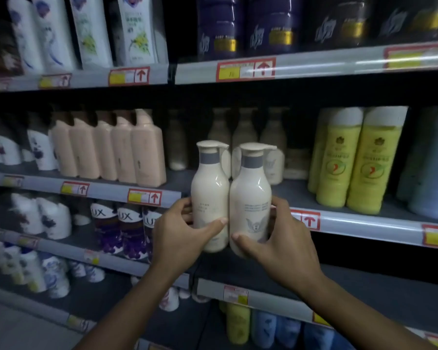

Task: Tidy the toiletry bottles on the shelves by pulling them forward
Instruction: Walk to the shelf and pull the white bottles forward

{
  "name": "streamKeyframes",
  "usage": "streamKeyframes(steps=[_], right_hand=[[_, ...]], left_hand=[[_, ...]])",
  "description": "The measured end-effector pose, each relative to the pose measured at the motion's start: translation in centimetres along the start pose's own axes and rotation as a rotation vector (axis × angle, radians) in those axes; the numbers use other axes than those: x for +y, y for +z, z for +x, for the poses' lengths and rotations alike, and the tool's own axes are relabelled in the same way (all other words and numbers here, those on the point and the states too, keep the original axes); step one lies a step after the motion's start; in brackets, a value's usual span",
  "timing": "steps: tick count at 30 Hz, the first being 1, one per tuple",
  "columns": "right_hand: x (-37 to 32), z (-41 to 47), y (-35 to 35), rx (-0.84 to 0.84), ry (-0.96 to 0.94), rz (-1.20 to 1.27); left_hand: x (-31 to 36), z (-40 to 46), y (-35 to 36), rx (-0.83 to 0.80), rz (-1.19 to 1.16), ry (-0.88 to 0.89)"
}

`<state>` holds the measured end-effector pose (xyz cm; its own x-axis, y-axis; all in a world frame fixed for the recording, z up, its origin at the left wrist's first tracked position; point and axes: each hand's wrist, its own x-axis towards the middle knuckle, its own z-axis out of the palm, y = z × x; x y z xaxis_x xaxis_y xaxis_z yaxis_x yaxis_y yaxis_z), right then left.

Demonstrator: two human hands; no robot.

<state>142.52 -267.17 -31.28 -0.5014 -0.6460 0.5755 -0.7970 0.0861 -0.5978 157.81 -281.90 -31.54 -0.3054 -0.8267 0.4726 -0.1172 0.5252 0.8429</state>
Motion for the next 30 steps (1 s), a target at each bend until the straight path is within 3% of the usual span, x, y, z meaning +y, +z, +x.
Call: streamKeyframes(steps=[9,17,23,30], right_hand=[[5.9,-5.8,4.6,-0.250,0.130,-0.028],[10.4,-6.4,7.5,-0.411,0.250,-0.050],[12.0,-3.2,8.7,-0.358,0.281,-0.062],[13.5,-0.4,10.3,-0.300,0.269,-0.064]], left_hand=[[-8.2,-5.4,1.4,-0.180,0.169,-0.161],[-12.9,-5.0,4.2,-0.355,0.272,-0.290],[-14.0,-1.5,6.4,-0.339,0.260,-0.275],[-15.5,0.3,9.2,-0.203,0.142,-0.275]])
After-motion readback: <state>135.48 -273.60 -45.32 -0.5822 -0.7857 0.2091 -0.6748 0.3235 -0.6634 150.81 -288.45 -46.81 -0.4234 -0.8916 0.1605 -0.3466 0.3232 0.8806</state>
